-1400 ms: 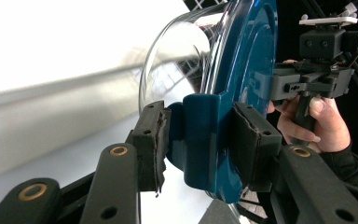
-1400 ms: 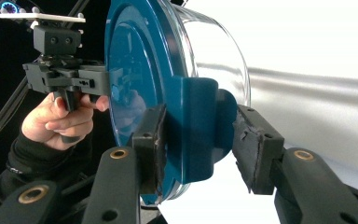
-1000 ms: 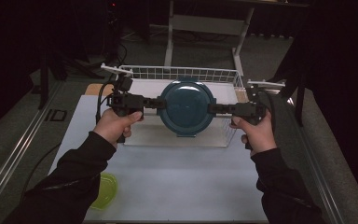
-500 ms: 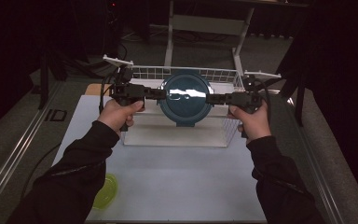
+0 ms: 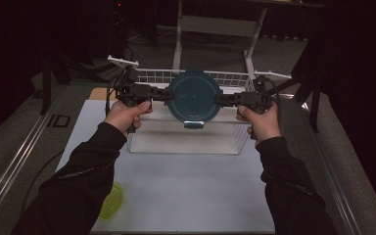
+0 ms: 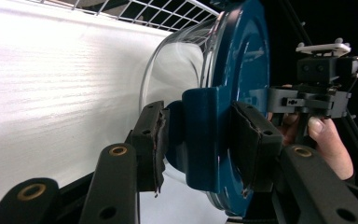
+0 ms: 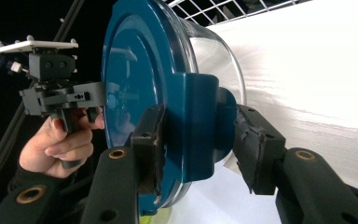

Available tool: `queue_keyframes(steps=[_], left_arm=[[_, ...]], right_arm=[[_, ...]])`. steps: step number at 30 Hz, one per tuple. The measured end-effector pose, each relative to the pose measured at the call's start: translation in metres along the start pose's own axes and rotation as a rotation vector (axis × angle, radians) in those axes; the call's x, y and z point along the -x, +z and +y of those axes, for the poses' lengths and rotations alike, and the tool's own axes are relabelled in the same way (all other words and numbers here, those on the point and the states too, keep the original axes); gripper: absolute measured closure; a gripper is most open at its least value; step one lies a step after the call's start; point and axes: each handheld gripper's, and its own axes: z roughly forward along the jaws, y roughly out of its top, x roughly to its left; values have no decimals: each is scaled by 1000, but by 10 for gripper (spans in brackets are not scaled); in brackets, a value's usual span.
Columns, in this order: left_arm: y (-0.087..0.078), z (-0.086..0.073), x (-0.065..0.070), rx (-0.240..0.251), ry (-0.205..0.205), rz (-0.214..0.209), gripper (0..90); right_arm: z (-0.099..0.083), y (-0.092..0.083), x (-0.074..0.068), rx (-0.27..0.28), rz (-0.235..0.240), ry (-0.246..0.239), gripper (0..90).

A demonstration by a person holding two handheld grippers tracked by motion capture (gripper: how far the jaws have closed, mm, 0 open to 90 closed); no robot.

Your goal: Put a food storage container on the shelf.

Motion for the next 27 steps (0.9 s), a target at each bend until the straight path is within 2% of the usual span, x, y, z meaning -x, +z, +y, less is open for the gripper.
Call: queue_keyframes(steps=[3, 5, 11, 16, 18, 22, 27], left_arm=[[3, 1, -5, -28, -20, -5, 553], [4, 2, -7, -26, -30, -8, 549], [7, 3, -14, -14, -67, -26, 532], [11, 2, -20, -15, -95, -40, 514], [13, 1, -22, -15, -96, -47, 481], [13, 0, -21, -14, -80, -43, 477], [11, -4, -16, -8, -45, -20, 459]], right_arm=[[2, 2, 2, -7, -8, 15, 538], [4, 3, 2, -14, -17, 24, 530], [7, 7, 9, -12, 1, 88, 518], [9, 10, 15, -12, 9, 116, 497], [10, 11, 14, -6, -25, 111, 474], [11, 11, 14, 5, -39, 107, 480], [11, 8, 5, 9, -84, 54, 444]])
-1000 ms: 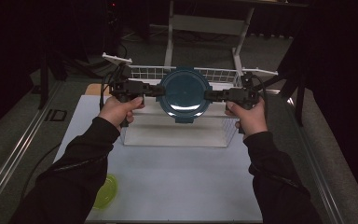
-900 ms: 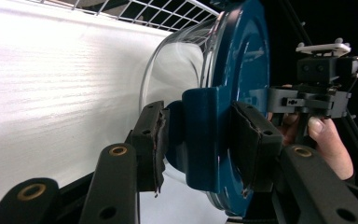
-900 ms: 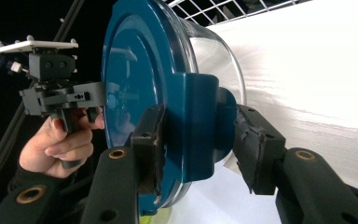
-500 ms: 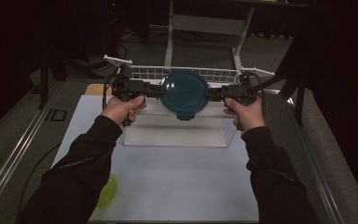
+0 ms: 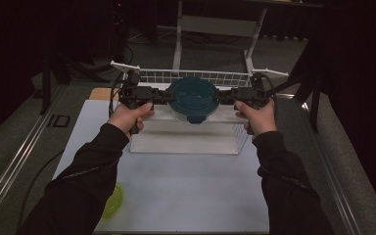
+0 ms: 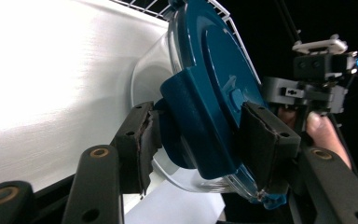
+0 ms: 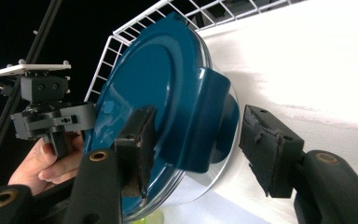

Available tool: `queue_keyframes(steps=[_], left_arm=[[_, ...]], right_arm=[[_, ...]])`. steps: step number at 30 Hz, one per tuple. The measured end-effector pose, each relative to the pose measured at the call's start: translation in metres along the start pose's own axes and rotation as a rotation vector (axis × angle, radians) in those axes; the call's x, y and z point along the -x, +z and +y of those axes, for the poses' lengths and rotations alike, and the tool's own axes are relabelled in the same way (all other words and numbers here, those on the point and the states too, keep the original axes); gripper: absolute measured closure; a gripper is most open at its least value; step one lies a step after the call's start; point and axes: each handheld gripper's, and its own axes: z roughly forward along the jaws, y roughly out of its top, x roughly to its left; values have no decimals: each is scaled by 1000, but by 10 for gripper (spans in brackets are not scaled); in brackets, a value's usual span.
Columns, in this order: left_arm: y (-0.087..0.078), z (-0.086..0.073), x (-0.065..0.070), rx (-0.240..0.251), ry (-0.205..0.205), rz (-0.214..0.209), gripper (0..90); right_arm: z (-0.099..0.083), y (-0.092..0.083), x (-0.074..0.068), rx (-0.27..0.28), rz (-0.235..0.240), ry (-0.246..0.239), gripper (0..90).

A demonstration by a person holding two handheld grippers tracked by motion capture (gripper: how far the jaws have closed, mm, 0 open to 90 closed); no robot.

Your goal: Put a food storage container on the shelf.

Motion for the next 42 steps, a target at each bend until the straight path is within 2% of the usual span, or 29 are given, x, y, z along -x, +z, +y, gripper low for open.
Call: queue_keyframes(steps=[3, 6, 9, 13, 17, 20, 22, 25, 27, 29, 33, 34, 35, 37, 38, 41, 42], left_arm=[[-1, -3, 4, 3, 23, 16, 448], [-3, -4, 5, -3, 28, 22, 441], [-6, -4, 5, 4, 33, 40, 416], [-12, -5, 6, 24, 48, 50, 400], [-18, -9, 7, 34, 80, 63, 400], [-22, -15, 9, 40, 132, 91, 398], [-24, -19, 10, 45, 151, 97, 396], [-27, -26, 14, 46, 195, 103, 387], [-29, -31, 17, 50, 234, 110, 372], [-32, -36, 20, 61, 267, 95, 360], [-37, -48, 26, 84, 341, 67, 310], [-37, -48, 26, 84, 341, 67, 299], [-38, -53, 29, 88, 374, 75, 299], [-38, -59, 32, 90, 408, 81, 258], [-39, -64, 34, 93, 440, 81, 248], [-40, -72, 38, 105, 474, 104, 138], [-40, -76, 39, 104, 498, 125, 118]], right_arm=[[-2, -6, -5, 24, -23, -31, 434], [-6, -11, -12, 36, -30, -64, 429], [-11, -16, -20, 40, -22, -107, 425], [-22, -24, -28, 48, 18, -147, 426], [-37, -26, -37, 25, 38, -192, 439], [-51, -24, -42, 1, 68, -217, 458], [-60, -21, -43, -15, 89, -226, 471], [-71, -16, -44, -34, 102, -242, 528], [-77, -13, -44, -36, 110, -244, 607], [-81, -9, -45, -48, 91, -266, 656], [-86, -4, -48, -49, 65, -301, 865], [-86, -4, -48, -49, 65, -301, 865], [-87, -2, -48, -51, 61, -309, 892], [-87, 3, -50, -59, 56, -315, 895], [-87, 4, -51, -64, 54, -315, 895], [-86, 10, -54, -66, 34, -328, 895], [-85, 11, -54, -65, 30, -329, 896]])
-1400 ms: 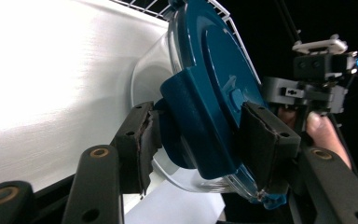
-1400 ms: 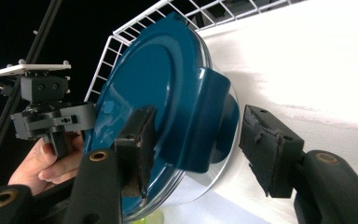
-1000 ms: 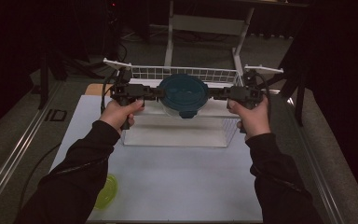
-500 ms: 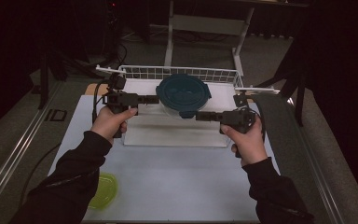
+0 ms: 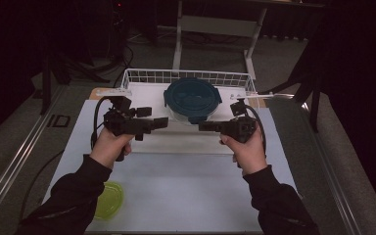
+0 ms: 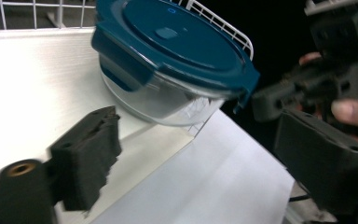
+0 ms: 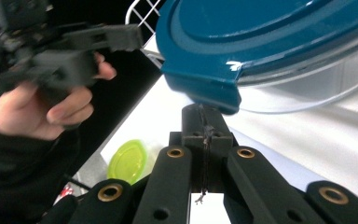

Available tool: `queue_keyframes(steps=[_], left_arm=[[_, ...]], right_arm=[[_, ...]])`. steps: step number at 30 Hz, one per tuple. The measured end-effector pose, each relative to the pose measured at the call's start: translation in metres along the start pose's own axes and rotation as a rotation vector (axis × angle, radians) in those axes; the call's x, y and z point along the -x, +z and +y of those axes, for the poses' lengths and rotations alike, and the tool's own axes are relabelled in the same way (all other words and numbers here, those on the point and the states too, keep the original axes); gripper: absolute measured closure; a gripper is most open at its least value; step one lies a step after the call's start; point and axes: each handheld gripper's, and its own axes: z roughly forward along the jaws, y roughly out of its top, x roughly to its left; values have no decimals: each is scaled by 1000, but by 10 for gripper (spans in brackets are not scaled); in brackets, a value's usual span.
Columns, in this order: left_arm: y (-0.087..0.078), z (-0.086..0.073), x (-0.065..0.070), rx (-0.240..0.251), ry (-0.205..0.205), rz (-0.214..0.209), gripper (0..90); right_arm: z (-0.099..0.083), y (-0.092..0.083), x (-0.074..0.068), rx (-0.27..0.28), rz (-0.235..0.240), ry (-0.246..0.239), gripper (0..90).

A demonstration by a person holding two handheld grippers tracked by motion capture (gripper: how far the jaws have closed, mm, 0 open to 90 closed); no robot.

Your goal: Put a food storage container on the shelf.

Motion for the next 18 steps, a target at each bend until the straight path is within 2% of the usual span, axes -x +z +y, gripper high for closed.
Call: queue_keyframes(steps=[3, 8, 13, 18], left_arm=[[-2, -7, 5, 2, 37, 40, 14], [-7, -19, 12, 6, 90, 62, 13], [-10, -25, 15, 28, 120, 67, 13], [-11, -32, 17, 23, 140, 67, 13]], right_arm=[[2, 5, 2, -9, -6, 5, 896], [5, 9, 4, -6, -11, 11, 896], [13, 14, 7, 2, -19, 28, 896], [19, 19, 10, 3, -26, 34, 895]])
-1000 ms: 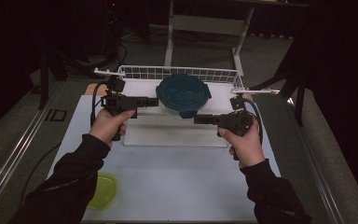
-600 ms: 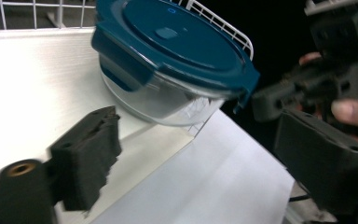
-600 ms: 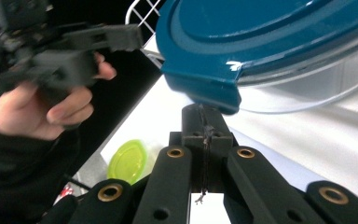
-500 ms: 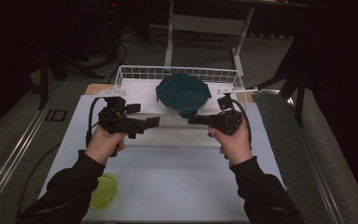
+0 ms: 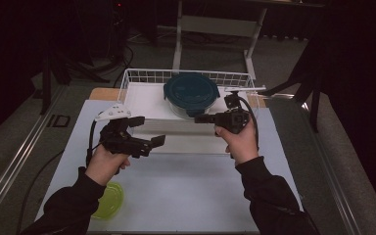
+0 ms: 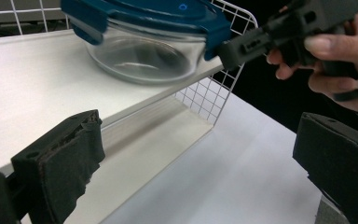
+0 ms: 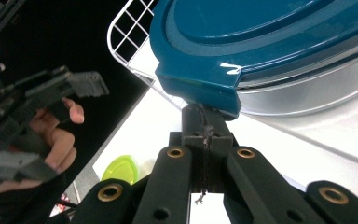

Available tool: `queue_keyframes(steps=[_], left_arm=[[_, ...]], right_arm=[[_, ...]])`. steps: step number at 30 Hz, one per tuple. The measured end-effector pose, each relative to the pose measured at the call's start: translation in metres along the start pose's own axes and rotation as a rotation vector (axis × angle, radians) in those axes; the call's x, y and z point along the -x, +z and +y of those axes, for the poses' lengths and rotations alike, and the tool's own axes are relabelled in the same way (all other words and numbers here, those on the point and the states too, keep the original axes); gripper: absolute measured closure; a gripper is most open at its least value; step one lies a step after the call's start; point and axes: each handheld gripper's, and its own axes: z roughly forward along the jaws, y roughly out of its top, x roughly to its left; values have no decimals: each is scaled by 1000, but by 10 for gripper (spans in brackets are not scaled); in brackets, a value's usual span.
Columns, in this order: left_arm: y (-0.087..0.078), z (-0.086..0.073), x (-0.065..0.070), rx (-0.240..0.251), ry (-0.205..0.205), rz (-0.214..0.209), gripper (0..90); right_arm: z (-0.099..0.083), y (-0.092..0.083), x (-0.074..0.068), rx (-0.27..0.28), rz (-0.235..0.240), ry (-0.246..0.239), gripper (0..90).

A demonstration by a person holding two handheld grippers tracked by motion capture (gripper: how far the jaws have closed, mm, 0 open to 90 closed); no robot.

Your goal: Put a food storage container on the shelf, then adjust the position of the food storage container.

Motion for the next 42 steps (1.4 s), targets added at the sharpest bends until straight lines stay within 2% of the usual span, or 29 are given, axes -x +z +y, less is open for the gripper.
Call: queue_keyframes(steps=[9, 12, 15, 20, 24, 28, 31, 33, 35, 37, 39, 41, 42], left_arm=[[-4, -9, 2, -8, 14, -20, 14], [-6, -12, 3, -14, 27, -31, 14], [-8, -16, 6, -16, 41, -59, 14], [-10, -22, 12, -26, 74, -75, 14], [-16, -27, 14, -4, 74, -85, 14], [-25, -33, 12, 9, 48, -88, 14], [-32, -40, 9, 1, 49, -84, 15], [-35, -42, 7, -4, 40, -77, 15], [-44, -51, 3, -1, 21, -70, 40], [-51, -58, -1, -1, 16, -64, 68], [-58, -65, -5, 1, 16, -57, 153], [-62, -70, -8, -8, 9, -48, 156], [-64, -73, -9, -12, 15, -40, 186]], right_arm=[[8, 5, 1, 0, -19, -2, 892], [8, 5, 2, 15, -26, 0, 880], [7, 4, 2, 14, 10, 15, 836], [-3, 2, -6, 9, 26, -26, 782], [-15, -5, -9, 28, 46, -50, 654], [-28, -14, -12, 67, 59, -89, 480], [-41, -22, -12, 102, 60, -112, 343], [-49, -27, -11, 122, 57, -115, 299], [-57, -33, -8, 126, 79, -126, 223], [-65, -39, -7, 139, 87, -135, 205], [-73, -45, -6, 149, 81, -133, 199], [-77, -47, -5, 158, 77, -136, 188], [-82, -49, -4, 163, 83, -142, 166]])
